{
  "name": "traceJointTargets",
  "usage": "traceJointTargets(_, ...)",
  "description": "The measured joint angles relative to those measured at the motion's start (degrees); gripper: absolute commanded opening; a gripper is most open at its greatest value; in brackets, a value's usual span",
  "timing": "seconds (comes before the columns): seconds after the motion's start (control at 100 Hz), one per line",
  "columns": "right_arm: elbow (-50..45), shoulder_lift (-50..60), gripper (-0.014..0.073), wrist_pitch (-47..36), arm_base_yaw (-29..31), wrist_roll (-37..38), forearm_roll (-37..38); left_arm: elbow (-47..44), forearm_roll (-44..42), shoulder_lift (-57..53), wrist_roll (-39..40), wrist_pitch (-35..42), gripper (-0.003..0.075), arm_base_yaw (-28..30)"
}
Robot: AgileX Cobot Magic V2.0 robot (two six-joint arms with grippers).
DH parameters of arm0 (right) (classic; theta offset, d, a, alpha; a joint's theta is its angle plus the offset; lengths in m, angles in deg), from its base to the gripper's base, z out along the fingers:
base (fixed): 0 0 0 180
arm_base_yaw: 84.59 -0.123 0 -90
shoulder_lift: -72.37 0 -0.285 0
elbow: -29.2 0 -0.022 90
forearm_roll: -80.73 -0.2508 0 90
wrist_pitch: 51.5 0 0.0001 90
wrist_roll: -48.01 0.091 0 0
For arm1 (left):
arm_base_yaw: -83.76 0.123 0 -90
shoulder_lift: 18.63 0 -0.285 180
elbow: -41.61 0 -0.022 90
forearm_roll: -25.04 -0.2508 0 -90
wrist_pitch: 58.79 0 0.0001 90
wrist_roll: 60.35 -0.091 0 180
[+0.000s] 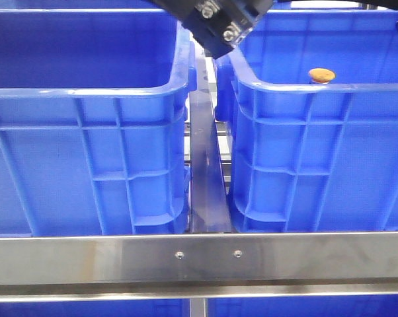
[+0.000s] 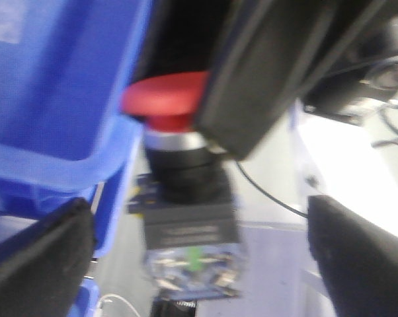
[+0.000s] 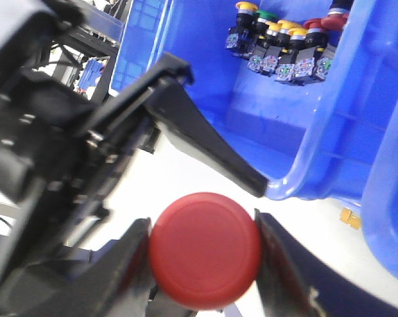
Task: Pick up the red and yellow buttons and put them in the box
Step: 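Grasp the red button with the right gripper, then open the left gripper, then lower the red button into the bin beside the yellow button and release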
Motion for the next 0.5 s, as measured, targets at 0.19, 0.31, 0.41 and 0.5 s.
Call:
traceJointTargets(0.19,0.0,0.0,0.0164,0.6,2.1,0.0,0.0,3.7,0.0,0.0,0.3,-3.6,0.0652,2.1)
traceJointTargets(0.31,1.1,0.0,0.0164,0.9,7.3,0.0,0.1,4.0,0.1,0.0,0.3,-3.7,0.0652,3.5)
traceJointTargets(0.41,4.3,0.0,0.0164,1.0,12.5,0.0,1.9,4.0,0.1,0.0,0.4,-3.8,0.0652,3.9)
traceJointTargets(0.5,8.3,0.0,0.0164,-0.8,17.1,0.0,6.4,4.0,0.1,0.0,0.4,-3.9,0.0652,3.9)
